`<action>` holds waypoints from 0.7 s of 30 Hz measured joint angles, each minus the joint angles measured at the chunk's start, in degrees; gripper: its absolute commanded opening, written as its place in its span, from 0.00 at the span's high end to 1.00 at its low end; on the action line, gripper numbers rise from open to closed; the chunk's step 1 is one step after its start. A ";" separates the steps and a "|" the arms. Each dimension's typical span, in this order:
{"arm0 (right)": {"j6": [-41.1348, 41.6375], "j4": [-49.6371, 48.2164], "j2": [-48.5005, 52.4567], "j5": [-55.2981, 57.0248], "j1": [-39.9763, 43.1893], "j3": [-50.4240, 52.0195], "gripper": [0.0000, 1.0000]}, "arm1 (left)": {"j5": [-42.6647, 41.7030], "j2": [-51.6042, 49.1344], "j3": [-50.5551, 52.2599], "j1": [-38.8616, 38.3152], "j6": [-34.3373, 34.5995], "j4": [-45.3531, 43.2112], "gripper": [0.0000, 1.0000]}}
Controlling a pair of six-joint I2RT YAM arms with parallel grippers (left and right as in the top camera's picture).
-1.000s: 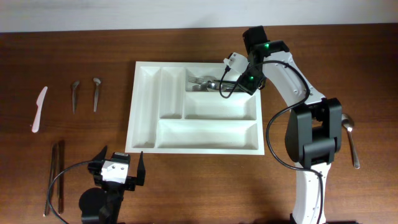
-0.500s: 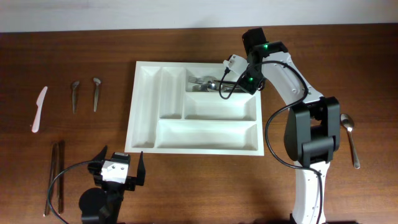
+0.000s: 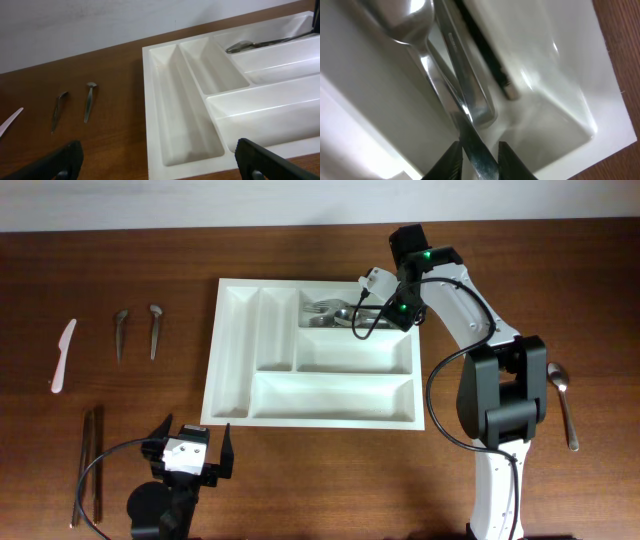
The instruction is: Pack container
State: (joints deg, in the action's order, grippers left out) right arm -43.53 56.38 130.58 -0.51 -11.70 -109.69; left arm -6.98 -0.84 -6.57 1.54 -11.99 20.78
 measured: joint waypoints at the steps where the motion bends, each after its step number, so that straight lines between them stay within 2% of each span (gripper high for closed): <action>1: -0.07 -0.02 0.00 -0.07 0.00 0.00 0.84 | 0.00 0.00 0.00 0.00 0.00 0.02 0.01; 13: -0.11 -0.98 0.00 -0.61 -0.02 -0.24 0.87 | -0.02 0.00 0.00 0.00 0.00 0.00 0.01; 18: -0.09 -1.05 0.00 -0.44 0.00 -0.24 0.75 | -0.02 0.00 0.00 0.00 0.00 0.00 0.01; 21: 0.00 -0.83 0.00 -0.39 0.00 -0.24 0.75 | -0.02 0.00 0.00 0.00 0.00 0.00 0.01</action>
State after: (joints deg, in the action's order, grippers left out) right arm -43.53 55.55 130.58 -0.91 -11.70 -109.93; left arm -7.01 -0.84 -6.57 1.54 -11.99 20.78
